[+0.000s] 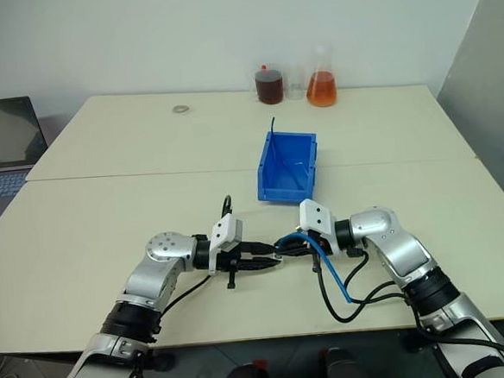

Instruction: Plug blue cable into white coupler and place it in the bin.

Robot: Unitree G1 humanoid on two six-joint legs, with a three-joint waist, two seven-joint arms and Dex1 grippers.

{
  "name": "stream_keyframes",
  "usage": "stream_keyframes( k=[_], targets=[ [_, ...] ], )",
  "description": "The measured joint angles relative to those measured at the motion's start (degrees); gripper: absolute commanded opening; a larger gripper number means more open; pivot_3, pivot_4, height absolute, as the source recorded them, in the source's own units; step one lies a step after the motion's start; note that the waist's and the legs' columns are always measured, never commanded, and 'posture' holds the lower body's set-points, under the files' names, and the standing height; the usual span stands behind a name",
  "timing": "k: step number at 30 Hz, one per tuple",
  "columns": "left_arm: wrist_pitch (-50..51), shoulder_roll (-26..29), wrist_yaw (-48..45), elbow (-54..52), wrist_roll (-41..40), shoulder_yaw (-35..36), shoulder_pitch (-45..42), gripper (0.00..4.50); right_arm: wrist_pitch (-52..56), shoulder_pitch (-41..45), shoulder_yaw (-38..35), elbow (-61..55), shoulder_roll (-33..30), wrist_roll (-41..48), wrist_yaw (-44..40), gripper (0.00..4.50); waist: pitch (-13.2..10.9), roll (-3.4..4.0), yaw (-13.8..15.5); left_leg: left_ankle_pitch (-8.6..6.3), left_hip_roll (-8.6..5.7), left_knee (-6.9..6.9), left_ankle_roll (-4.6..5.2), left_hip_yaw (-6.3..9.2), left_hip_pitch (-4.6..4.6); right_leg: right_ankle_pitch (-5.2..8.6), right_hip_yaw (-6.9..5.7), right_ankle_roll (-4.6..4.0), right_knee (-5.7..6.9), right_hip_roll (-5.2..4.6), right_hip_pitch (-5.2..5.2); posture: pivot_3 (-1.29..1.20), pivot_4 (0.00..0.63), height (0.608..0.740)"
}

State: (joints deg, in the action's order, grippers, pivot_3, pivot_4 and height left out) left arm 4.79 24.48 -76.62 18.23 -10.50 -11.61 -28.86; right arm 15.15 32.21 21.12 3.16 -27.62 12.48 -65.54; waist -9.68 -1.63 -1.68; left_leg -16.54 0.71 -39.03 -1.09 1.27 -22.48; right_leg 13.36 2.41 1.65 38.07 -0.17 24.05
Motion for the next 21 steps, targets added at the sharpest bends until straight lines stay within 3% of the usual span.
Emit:
stream_keyframes(
  k=[21],
  targets=[
    [0.08,1.35,3.23,-4.32,-0.02,-0.21,3.73,0.77,-5.18,-1.39,1.27,4.5,3.01,-2.63,-0.51,0.11,0.19,0.16,-0.17,-0.01,0.03,0.12,0.01,0.01,0.75,0.17,-0.03,-0.18,-0.06,0.06,-0.65,0.0,0.15,0.74]
  ],
)
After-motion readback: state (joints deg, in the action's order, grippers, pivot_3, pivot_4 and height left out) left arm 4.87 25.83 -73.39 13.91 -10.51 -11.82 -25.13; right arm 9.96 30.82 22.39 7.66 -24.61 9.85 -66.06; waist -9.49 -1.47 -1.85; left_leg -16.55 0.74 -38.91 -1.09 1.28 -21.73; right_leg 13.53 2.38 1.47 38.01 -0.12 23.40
